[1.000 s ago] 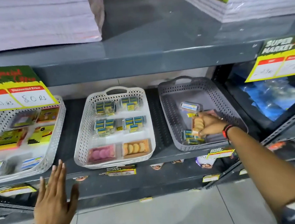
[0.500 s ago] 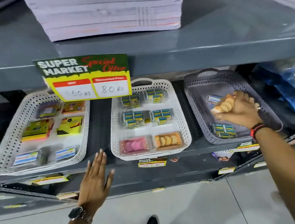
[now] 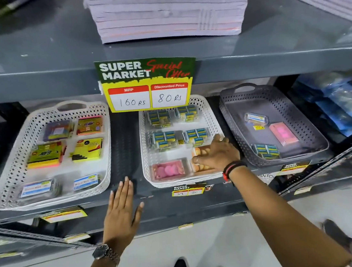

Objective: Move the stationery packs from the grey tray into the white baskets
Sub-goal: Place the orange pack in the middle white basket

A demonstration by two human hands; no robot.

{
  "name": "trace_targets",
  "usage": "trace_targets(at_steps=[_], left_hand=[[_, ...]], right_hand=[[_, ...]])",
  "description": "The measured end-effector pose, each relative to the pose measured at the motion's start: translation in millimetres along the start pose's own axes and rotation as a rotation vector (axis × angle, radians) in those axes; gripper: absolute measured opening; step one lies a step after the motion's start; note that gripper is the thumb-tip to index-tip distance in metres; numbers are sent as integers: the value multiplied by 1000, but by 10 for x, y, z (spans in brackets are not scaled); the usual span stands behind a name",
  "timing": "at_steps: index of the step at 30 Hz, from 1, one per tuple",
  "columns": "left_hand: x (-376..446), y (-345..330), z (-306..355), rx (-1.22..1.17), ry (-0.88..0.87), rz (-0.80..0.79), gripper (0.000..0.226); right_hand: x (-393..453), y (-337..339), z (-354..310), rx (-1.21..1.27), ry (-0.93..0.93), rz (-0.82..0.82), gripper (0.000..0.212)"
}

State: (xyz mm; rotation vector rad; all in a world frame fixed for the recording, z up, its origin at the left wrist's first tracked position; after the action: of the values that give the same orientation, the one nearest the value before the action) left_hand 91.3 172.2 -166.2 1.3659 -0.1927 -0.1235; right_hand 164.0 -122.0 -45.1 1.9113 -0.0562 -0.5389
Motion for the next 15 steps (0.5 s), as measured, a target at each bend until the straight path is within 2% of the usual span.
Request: trace_targets(at_steps=[7,12,14,15], left_hand=[[-6,-29,15,-31,7,8,70],[-11,-31,21,-39,19,4,71],[-13,-31,22,-39,24,1,72],[-13,-29,21,-37,27,0,72]], right_hand=[[102,-106,-65,-243,-18,14,98],[100,-56,-26,-266,-16,-89,114],[88,77,-6,-193,47,-101,105],[94,183,17,-125,92,-78,92]])
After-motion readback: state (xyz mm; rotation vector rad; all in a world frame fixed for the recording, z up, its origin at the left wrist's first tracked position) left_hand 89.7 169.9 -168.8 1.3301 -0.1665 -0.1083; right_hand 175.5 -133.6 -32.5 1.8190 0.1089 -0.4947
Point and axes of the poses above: each hand's wrist, its own x-axis towards the middle knuckle, its own y-axis out of the back of the hand, z = x × y, the point moved 7 cm from there along x, towards the middle knuckle, and after that the axes turned 4 degrees about x, right-handed, at the moved point
